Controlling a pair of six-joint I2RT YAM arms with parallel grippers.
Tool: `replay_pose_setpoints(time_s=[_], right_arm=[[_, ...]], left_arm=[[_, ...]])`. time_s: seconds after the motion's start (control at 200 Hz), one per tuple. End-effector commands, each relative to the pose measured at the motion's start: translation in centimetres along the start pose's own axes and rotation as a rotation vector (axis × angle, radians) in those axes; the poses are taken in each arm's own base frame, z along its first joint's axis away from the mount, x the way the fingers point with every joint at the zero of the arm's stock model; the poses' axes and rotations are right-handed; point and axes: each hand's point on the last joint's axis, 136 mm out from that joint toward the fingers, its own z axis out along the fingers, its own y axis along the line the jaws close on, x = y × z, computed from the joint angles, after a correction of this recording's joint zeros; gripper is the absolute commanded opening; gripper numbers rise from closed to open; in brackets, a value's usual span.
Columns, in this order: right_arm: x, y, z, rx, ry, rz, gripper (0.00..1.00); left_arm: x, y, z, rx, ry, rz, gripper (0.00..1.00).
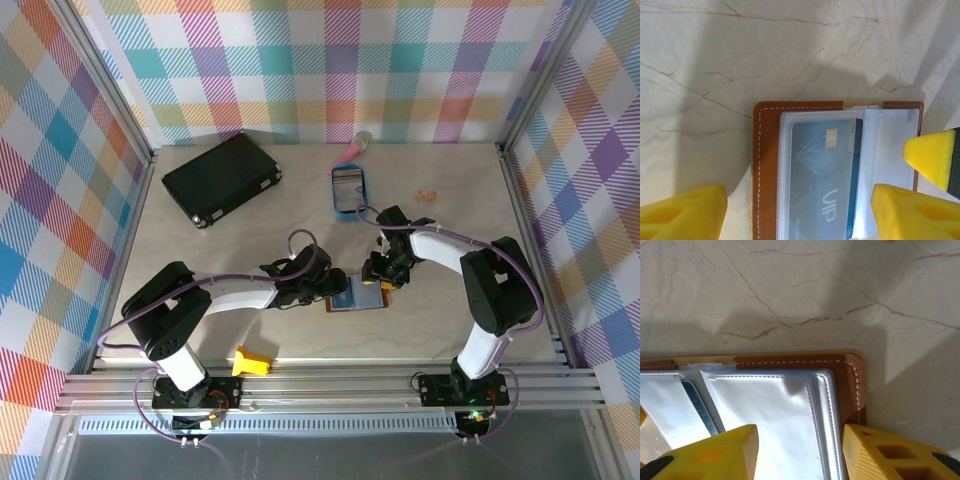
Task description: Put the credit cards into the card holder
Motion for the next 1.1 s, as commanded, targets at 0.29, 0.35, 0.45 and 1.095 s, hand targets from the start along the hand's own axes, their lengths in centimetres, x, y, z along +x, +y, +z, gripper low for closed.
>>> replay_pose_setpoints(time_s=[0.29, 0.35, 0.45, 1.095], right_arm=[[1.6, -0.8, 2.2, 0.003, 0.067, 0.026, 0.48], [1.6, -0.8, 2.2, 0.003, 0.067, 0.028, 0.48], [1.6, -0.8, 2.3, 0.001, 0.068, 0.03, 0.48], [1.7, -0.9, 2.4, 0.004, 0.073, 0.042, 0.48]], left_arm=[[1.0, -3.4, -0.2, 0.116, 0.053, 0.038, 0.74], [1.3, -3.7, -0.2, 0.127, 0.065, 0.041, 0.74], [1.7, -4.1, -0.2, 0.145, 0.074, 0.046, 0.74], [-0.1, -9.1, -4.7, 0.316, 0.015, 0.049, 0.73]])
